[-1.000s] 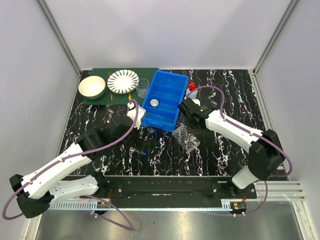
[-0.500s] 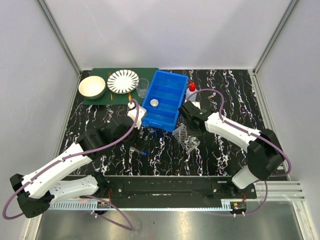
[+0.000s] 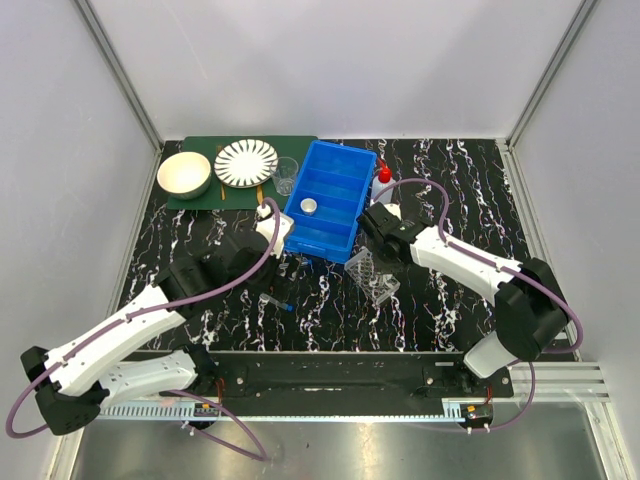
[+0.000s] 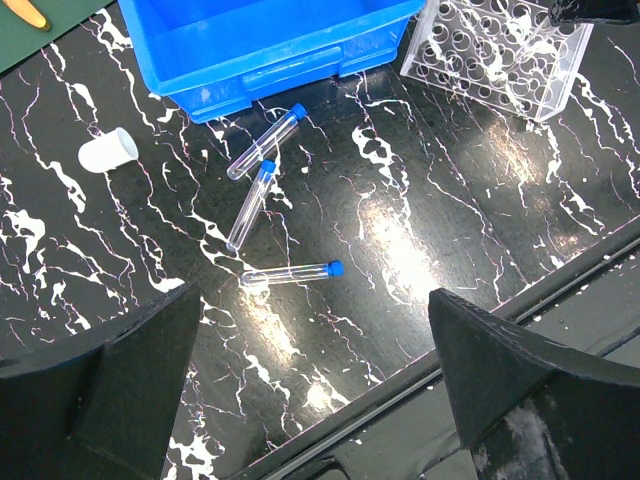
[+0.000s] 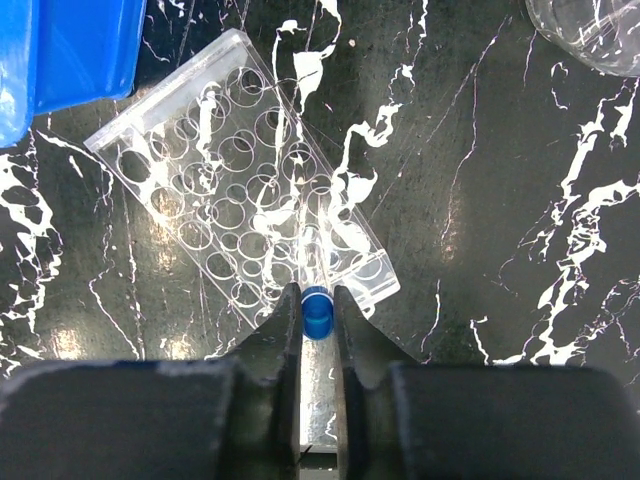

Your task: Organize the chemistry lab equipment

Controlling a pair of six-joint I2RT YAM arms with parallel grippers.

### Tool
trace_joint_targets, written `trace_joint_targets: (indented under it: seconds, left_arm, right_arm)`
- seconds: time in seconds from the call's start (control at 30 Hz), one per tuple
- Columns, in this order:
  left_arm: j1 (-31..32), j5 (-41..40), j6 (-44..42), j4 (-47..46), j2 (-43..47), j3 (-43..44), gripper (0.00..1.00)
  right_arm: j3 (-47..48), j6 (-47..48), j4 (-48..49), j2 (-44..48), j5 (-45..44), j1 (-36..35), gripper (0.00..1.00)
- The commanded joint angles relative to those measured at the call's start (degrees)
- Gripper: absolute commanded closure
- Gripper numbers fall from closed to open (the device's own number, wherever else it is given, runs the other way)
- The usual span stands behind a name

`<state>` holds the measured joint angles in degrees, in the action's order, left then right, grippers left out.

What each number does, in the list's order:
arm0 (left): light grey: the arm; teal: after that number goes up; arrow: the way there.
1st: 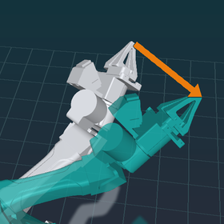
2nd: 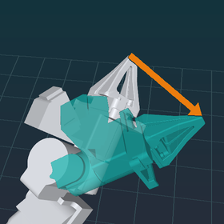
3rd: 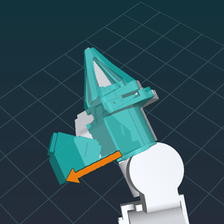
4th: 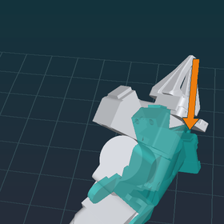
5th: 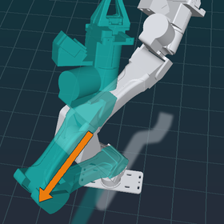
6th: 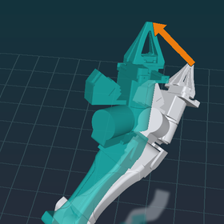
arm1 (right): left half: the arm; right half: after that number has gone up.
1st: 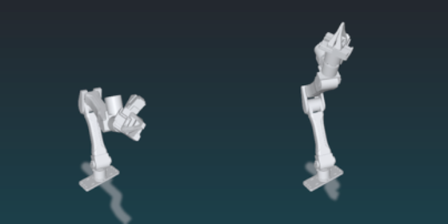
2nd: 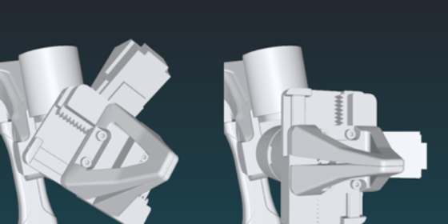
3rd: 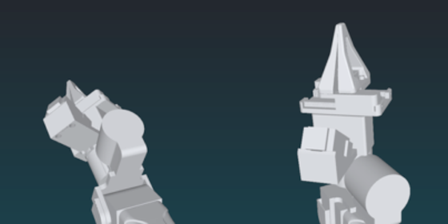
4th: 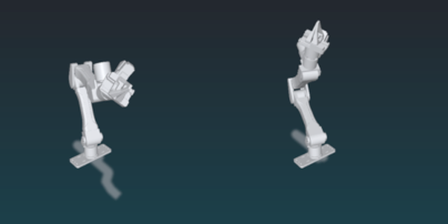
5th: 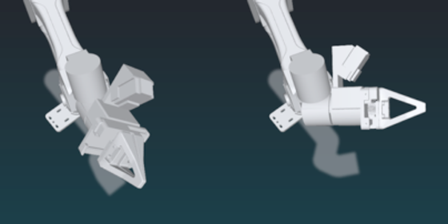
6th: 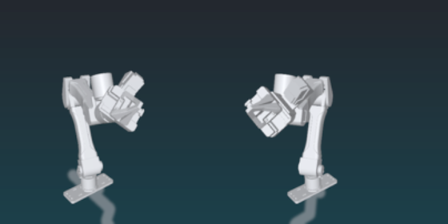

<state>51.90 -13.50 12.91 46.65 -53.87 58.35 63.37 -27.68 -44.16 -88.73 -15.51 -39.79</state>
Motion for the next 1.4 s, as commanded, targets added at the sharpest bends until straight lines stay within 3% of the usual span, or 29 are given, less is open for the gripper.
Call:
trace_joint_targets:
  seconds: [0.0, 0.33, 0.43, 0.8, 0.93, 1.13, 1.37]
  left_arm:
    - [0.0, 0.3, -0.7, -2.3, -0.3, 0.4, 0.01]
    - [0.0, 0.8, -0.7, -2.3, -0.4, 0.2, 0.01]
    - [0.0, 1.0, -0.7, -2.3, -0.5, 0.3, 0.01]
    - [-0.3, -0.5, 0.4, -1.7, -4.0, -2.5, 0.01]
    - [-1.3, -3.4, 1.2, 0.6, -9.4, -3.9, 0.01]
    - [-0.4, -0.7, -1.0, 1.2, -17.8, -2.9, 0.02]
    - [0.4, -5.9, -2.8, 1.6, -25.9, -0.5, 0.03]
  right_arm:
    - [-0.8, -1.1, 1.8, 1.4, -0.8, 0.4, 0.80]
    - [0.3, -1.0, 1.1, 2.1, -0.5, 0.3, 0.49]
    - [1.1, -1.0, 0.1, 2.2, -0.3, 0.3, 0.46]
    - [9.0, 0.2, -6.7, 12.4, 1.3, 0.3, 0.44]
    - [11.2, 2.0, -10.2, 16.7, 2.7, 0.3, 0.43]
    - [7.0, 2.7, -10.0, 22.2, 5.0, 0.2, 0.43]
    - [1.0, 3.1, -7.7, 28.0, 7.6, 0.2, 0.42]
